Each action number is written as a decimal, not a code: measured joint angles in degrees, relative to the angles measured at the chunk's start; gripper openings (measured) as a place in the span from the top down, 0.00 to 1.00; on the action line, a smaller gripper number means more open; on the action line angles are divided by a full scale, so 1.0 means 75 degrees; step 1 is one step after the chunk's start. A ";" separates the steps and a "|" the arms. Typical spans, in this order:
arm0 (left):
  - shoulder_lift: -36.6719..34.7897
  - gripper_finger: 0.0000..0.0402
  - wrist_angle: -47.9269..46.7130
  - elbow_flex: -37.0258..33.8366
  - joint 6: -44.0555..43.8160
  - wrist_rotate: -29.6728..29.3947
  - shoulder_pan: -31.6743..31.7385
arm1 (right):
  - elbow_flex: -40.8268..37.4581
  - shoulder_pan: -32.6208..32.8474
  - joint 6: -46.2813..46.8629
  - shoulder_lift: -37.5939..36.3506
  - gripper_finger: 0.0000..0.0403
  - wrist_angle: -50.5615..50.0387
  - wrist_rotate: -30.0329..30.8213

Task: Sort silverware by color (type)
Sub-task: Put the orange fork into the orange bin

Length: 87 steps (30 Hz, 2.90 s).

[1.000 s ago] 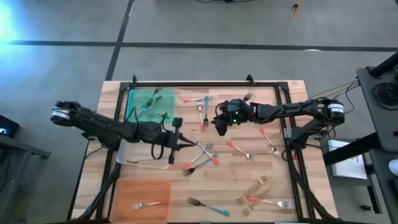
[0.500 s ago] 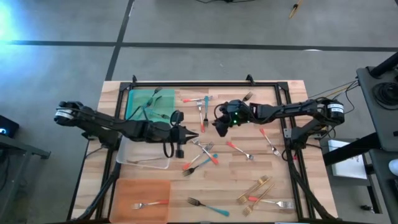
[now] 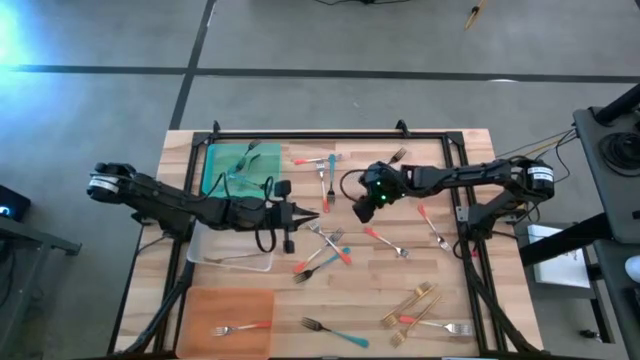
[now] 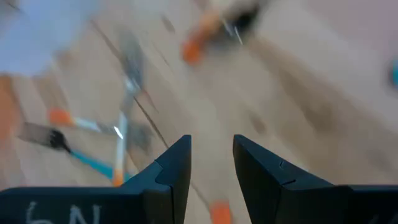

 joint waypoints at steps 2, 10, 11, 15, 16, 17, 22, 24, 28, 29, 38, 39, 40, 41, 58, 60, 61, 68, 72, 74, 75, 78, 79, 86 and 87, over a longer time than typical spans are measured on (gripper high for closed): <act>0.0000 1.00 -0.0001 0.0000 0.0000 0.0000 0.0000 | 0.0000 0.0069 0.0297 0.0000 0.72 -0.0637 -0.0285; 0.0000 1.00 0.0087 0.0000 0.0194 0.0000 0.0000 | 0.0006 0.0879 0.1236 0.0017 0.72 -0.1787 -0.0762; -0.0001 1.00 0.0089 0.0000 0.0196 0.0000 0.0000 | 0.0032 0.0971 0.1244 0.0017 0.72 -0.1889 -0.0757; -0.0009 0.99 -0.0145 0.0000 0.0229 0.0072 0.0008 | 0.0108 0.1294 0.0914 0.0047 0.72 -0.2075 -0.0748; -0.0008 0.97 -0.0223 0.0000 0.0258 0.0086 0.0017 | 0.0108 0.1350 0.0754 0.0058 0.72 -0.2135 -0.0745; -0.0009 0.96 -0.0288 0.0000 0.0278 0.0098 0.0027 | 0.0108 0.1391 0.0580 0.0067 0.72 -0.2155 -0.0743; -0.0009 0.89 -0.0261 0.0000 0.0491 0.0123 0.0061 | 0.0136 0.1432 0.0067 0.0067 0.72 -0.2075 -0.0745; -0.0009 0.88 -0.0037 0.0000 0.0516 0.0049 0.0061 | 0.0153 0.1402 0.0160 0.0067 0.72 -0.2076 -0.0737; -0.0015 0.87 0.0171 0.0003 0.0075 -0.0282 0.0061 | 0.0172 0.1399 0.0217 0.0067 0.72 -0.2074 -0.0657; -0.0015 0.86 0.0138 0.0003 0.0014 -0.0294 0.0064 | 0.0175 0.1399 0.0218 0.0067 0.72 -0.2074 -0.0665; -0.0020 0.69 -0.0537 0.0003 -0.0424 0.0787 0.0062 | 0.0175 0.1399 0.0169 0.0067 0.72 -0.2219 -0.1088; -0.0020 0.66 -0.0587 0.0003 -0.0486 0.0901 0.0061 | 0.0175 0.1400 0.0066 0.0067 0.72 -0.2304 -0.1092; -0.0020 0.63 -0.0649 0.0003 -0.0593 0.0923 0.0057 | 0.0175 0.1402 -0.0066 0.0067 0.72 -0.2405 -0.1091; -0.0027 0.60 -0.0748 0.0003 -0.0727 0.0939 0.0061 | 0.0175 0.1402 -0.0152 0.0067 0.72 -0.2485 -0.1086; -0.0265 0.54 -0.1528 0.0003 -0.1402 0.0857 0.0152 | 0.0162 0.1080 -0.0135 0.0081 0.71 -0.3032 -0.1296; -0.0265 0.55 -0.1528 0.0003 -0.1402 0.0854 0.0152 | 0.0154 0.1081 -0.0168 0.0081 0.71 -0.3434 -0.1287; -0.0265 0.55 -0.1525 0.0003 -0.1402 0.0854 0.0152 | 0.0153 0.1081 -0.0186 0.0083 0.71 -0.3532 -0.1286; -0.0265 0.55 -0.1532 0.0000 -0.1402 0.0848 0.0149 | 0.0154 0.1292 -0.0568 0.0392 0.70 -0.3598 -0.0731; -0.0265 0.55 -0.1615 -0.0006 -0.1402 0.0848 0.0151 | 0.0154 0.1614 -0.0657 0.1011 0.69 -0.3631 -0.0586; -0.0265 0.55 -0.1613 -0.0006 -0.1402 0.0848 0.0149 | 0.0225 0.1698 -0.0663 0.1240 0.68 -0.3655 -0.0615; -0.0265 0.55 -0.1609 -0.0006 -0.1402 0.0848 0.0151 | 0.0275 0.1725 -0.0666 0.1335 0.67 -0.3679 -0.0641; -0.0265 0.55 -0.1607 -0.0006 -0.1402 0.0845 0.0149 | 0.0436 0.1799 -0.0676 0.1593 0.65 -0.3790 -0.0527; -0.0265 0.55 -0.1607 -0.0006 -0.1402 0.0845 0.0149 | 0.0500 0.1808 -0.0680 0.1651 0.65 -0.3841 -0.0461; -0.0262 0.55 -0.1666 -0.0009 -0.1402 0.0843 0.0149 | 0.0964 0.1836 -0.0365 0.2060 0.71 -0.4181 0.0215; -0.0243 0.55 -0.1656 -0.0009 -0.1402 0.0842 0.0149 | 0.1029 0.1837 -0.0302 0.2148 0.73 -0.4261 0.0303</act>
